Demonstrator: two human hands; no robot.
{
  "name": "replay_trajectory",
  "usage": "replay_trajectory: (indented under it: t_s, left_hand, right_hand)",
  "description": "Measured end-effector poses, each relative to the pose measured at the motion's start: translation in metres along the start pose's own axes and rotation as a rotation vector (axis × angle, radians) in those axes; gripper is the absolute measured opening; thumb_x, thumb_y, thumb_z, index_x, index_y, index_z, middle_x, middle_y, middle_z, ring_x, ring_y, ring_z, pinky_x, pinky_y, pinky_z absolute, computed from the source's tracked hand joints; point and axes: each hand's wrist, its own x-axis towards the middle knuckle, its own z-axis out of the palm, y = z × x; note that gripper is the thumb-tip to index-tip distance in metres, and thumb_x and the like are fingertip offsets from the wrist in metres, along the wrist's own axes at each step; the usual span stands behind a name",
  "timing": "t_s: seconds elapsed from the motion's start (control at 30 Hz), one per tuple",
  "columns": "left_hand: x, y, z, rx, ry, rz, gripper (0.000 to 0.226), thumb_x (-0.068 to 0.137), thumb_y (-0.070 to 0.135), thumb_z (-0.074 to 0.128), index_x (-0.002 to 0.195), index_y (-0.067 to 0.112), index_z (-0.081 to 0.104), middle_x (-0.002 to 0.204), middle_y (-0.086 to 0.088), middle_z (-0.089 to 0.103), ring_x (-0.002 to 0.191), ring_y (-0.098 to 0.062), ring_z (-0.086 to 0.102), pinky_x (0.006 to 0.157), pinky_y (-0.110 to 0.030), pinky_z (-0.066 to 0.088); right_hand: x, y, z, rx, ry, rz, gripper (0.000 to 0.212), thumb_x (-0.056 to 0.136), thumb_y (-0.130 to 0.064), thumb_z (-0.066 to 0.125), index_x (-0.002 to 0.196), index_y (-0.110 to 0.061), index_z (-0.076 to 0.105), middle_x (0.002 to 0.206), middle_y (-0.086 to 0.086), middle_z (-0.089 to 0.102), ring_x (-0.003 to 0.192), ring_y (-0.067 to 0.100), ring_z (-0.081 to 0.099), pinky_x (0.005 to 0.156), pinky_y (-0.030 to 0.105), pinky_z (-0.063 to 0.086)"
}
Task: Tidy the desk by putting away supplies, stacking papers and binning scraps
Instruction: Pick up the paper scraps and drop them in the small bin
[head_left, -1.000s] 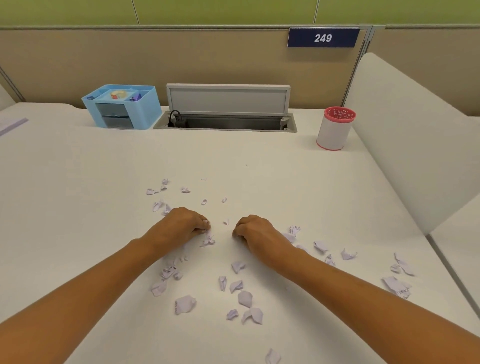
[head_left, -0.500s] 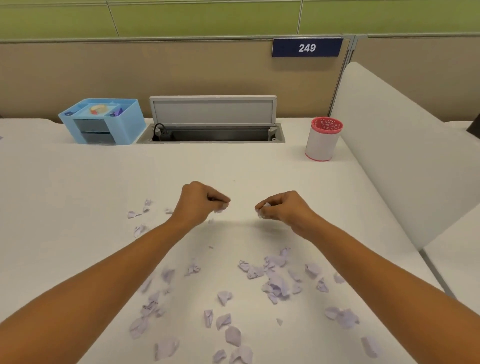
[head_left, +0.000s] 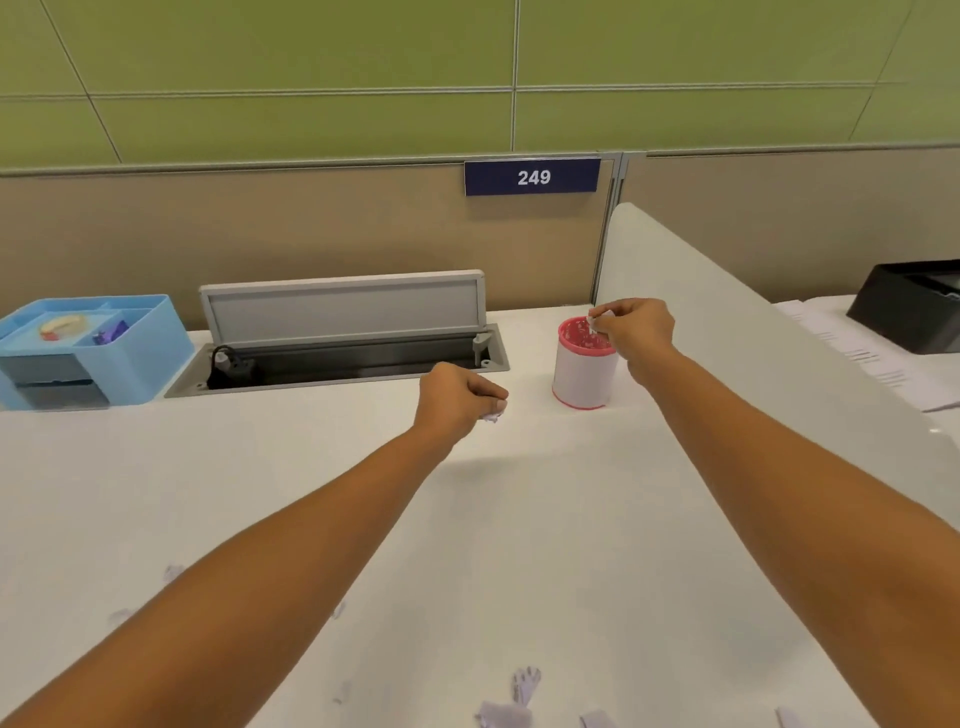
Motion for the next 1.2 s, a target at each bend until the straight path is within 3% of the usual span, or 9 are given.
replay_trajectory:
  t_s: [0.2,0.27,0.37,0.53,0.63,0.8,0.9,1.03,1.2]
  left_hand:
    - [0.041,0.015,0.019,-0.055,-0.006,0.024,0.019,0.076,-0.002,0.072,0.094,-0.001,0.072,0.090,-0.017,0.070,0.061,-0.009,0.060,0.067,-0.015,0.053]
    - [0.054,0.027,0.024,-0.078,-0.002,0.044,0.018,0.075,-0.003,0.072,0.093,-0.002,0.072,0.090,-0.018,0.070,0.064,-0.011,0.060,0.069,-0.017,0.053]
    - [0.074,0.050,0.036,-0.098,0.005,0.086,0.018,0.076,-0.003,0.071,0.094,-0.002,0.072,0.087,-0.014,0.069,0.062,-0.008,0.057,0.059,-0.009,0.050]
    - [0.104,0.079,0.064,-0.082,0.019,0.105,0.020,0.074,-0.002,0.073,0.095,-0.002,0.072,0.097,-0.019,0.070,0.079,-0.019,0.062,0.084,-0.034,0.055]
    - [0.113,0.086,0.079,0.022,-0.035,0.123,0.021,0.081,0.004,0.069,0.101,0.001,0.071,0.104,-0.016,0.069,0.087,-0.019,0.061,0.087,-0.031,0.052]
    - [0.118,0.093,0.087,0.101,-0.183,0.081,0.027,0.094,0.010,0.051,0.117,0.003,0.063,0.122,-0.015,0.061,0.114,-0.029,0.054,0.090,-0.034,0.047]
    - [0.115,0.095,0.087,0.091,-0.233,0.064,0.029,0.095,0.007,0.047,0.122,0.005,0.059,0.126,-0.014,0.057,0.113,-0.027,0.053,0.085,-0.031,0.046]
    - [0.108,0.097,0.082,0.036,-0.271,0.061,0.032,0.097,0.013,0.045,0.126,0.004,0.054,0.129,-0.014,0.055,0.118,-0.029,0.050,0.091,-0.035,0.045]
    - [0.099,0.095,0.067,-0.061,-0.217,0.078,0.029,0.096,0.003,0.043,0.123,0.000,0.054,0.126,-0.018,0.056,0.110,-0.028,0.056,0.086,-0.030,0.046]
  right_hand:
    - [0.034,0.001,0.012,-0.176,-0.031,-0.035,0.024,0.085,-0.011,0.065,0.108,-0.007,0.068,0.117,0.011,0.062,0.110,0.026,0.056,0.091,0.035,0.051]
    - [0.040,0.002,0.012,-0.166,-0.028,-0.057,0.023,0.088,-0.013,0.062,0.110,-0.008,0.068,0.117,0.011,0.063,0.109,0.026,0.057,0.092,0.037,0.051]
    - [0.045,0.003,0.010,-0.089,0.032,-0.107,0.021,0.089,-0.007,0.058,0.106,-0.006,0.069,0.112,0.011,0.066,0.104,0.026,0.060,0.092,0.037,0.052]
    - [0.040,0.016,0.001,0.112,0.168,-0.106,0.020,0.087,-0.002,0.055,0.098,-0.005,0.071,0.096,0.010,0.068,0.090,0.025,0.066,0.085,0.040,0.056]
    - [0.033,0.023,-0.004,0.165,0.187,-0.121,0.019,0.087,-0.005,0.056,0.099,-0.007,0.070,0.091,0.006,0.067,0.091,0.023,0.066,0.086,0.041,0.055]
    - [0.028,0.030,-0.014,0.167,0.188,-0.170,0.020,0.090,-0.009,0.056,0.105,-0.006,0.069,0.101,0.011,0.069,0.090,0.020,0.064,0.081,0.034,0.056]
    - [0.027,0.031,-0.019,0.171,0.209,-0.163,0.021,0.091,-0.009,0.055,0.107,-0.006,0.068,0.103,0.010,0.068,0.087,0.017,0.063,0.075,0.027,0.056]
    - [0.019,0.032,-0.020,0.166,0.224,-0.150,0.021,0.091,-0.010,0.056,0.108,-0.006,0.067,0.104,0.011,0.068,0.088,0.018,0.063,0.077,0.028,0.056]
    - [-0.002,0.035,-0.015,0.161,0.190,-0.163,0.021,0.091,-0.009,0.055,0.107,-0.006,0.068,0.101,0.009,0.068,0.086,0.016,0.062,0.074,0.025,0.055]
